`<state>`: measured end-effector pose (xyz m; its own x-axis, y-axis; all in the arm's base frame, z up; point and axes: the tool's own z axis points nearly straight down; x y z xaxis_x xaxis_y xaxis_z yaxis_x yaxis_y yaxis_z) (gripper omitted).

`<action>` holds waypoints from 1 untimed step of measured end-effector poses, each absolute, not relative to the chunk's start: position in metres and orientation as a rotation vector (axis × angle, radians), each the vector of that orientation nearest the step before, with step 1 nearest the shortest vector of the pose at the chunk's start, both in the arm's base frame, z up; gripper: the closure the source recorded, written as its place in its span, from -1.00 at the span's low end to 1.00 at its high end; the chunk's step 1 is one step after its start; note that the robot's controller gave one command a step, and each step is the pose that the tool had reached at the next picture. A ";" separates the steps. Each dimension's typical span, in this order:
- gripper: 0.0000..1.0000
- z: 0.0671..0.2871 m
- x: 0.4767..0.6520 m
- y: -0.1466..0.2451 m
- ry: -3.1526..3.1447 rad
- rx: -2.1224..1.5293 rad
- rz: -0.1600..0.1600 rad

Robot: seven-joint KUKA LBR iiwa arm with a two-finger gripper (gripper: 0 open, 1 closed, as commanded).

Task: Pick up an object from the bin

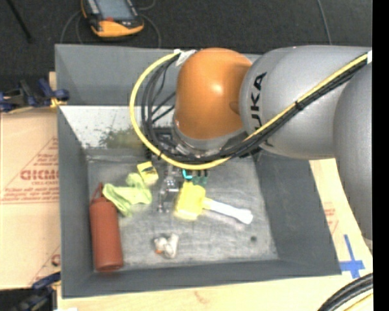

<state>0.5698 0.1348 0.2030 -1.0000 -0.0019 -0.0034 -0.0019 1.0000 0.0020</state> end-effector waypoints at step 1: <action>-1.00 0.165 0.591 0.155 3.128 -0.021 0.005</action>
Offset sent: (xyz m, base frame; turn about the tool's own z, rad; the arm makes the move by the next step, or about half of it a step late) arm 0.0595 0.0332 -0.0466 -0.1787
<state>0.5909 0.1547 0.1650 -0.9998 -0.0135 -0.0137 -0.0135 0.9999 0.0030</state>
